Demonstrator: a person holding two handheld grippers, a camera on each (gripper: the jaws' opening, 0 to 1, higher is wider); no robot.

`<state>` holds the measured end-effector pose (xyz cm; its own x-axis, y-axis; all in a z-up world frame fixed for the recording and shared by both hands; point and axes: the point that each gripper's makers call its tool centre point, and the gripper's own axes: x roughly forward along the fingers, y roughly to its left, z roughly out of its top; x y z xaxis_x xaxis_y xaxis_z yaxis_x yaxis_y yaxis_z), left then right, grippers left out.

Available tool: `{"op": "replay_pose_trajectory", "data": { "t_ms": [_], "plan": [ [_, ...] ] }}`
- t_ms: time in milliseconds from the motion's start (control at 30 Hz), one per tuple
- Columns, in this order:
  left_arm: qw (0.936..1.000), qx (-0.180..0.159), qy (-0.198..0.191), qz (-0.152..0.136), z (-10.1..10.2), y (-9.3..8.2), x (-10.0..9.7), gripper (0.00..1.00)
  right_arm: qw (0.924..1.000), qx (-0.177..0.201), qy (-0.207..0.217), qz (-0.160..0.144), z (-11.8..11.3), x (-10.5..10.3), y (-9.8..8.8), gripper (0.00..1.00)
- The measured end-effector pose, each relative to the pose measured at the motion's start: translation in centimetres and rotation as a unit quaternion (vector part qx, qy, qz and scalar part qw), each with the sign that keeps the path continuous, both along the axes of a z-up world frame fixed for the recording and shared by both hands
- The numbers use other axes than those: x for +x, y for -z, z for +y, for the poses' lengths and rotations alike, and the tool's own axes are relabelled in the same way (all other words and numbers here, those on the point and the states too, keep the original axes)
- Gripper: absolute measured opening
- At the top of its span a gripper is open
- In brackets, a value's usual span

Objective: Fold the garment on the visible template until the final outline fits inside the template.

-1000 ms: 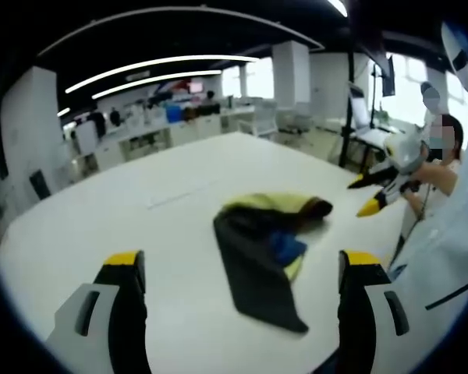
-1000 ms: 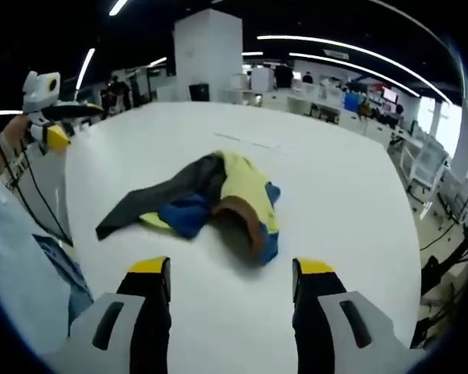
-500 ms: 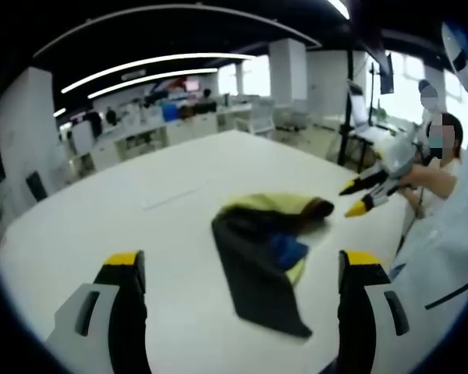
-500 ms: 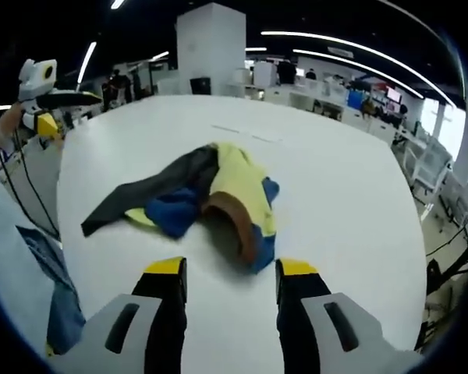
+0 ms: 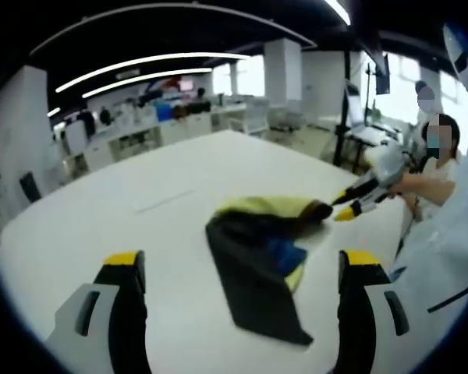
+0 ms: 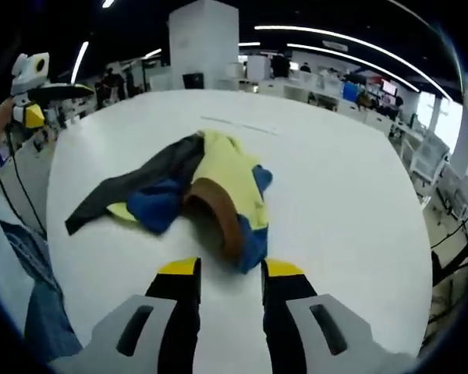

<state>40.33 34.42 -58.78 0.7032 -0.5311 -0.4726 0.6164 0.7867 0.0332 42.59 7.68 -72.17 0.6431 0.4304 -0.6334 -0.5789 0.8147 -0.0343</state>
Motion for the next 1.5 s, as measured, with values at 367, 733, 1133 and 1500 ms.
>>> {"op": "replay_pose_trajectory", "data": {
  "t_ms": [367,733,1133,1500],
  "plan": [
    [1.0000,-0.001,0.006,0.005,-0.2,0.3,-0.2,0.99,0.9998,-0.022,0.003,0.000,0.0,0.7,1.8,0.24],
    [1.0000,-0.004,0.005,0.006,-0.2,0.5,-0.3,0.99,0.9996,-0.027,0.005,-0.005,-0.2,1.3,2.1,0.17],
    [0.9995,0.003,0.024,0.023,-1.7,2.9,0.0,0.95,0.9993,-0.036,0.002,-0.012,-0.4,1.5,1.3,0.06],
    [0.9974,0.000,0.064,0.033,-4.4,5.8,0.8,0.83,0.9989,-0.040,0.006,-0.023,-0.6,1.4,-0.1,0.05]
  ]
}}
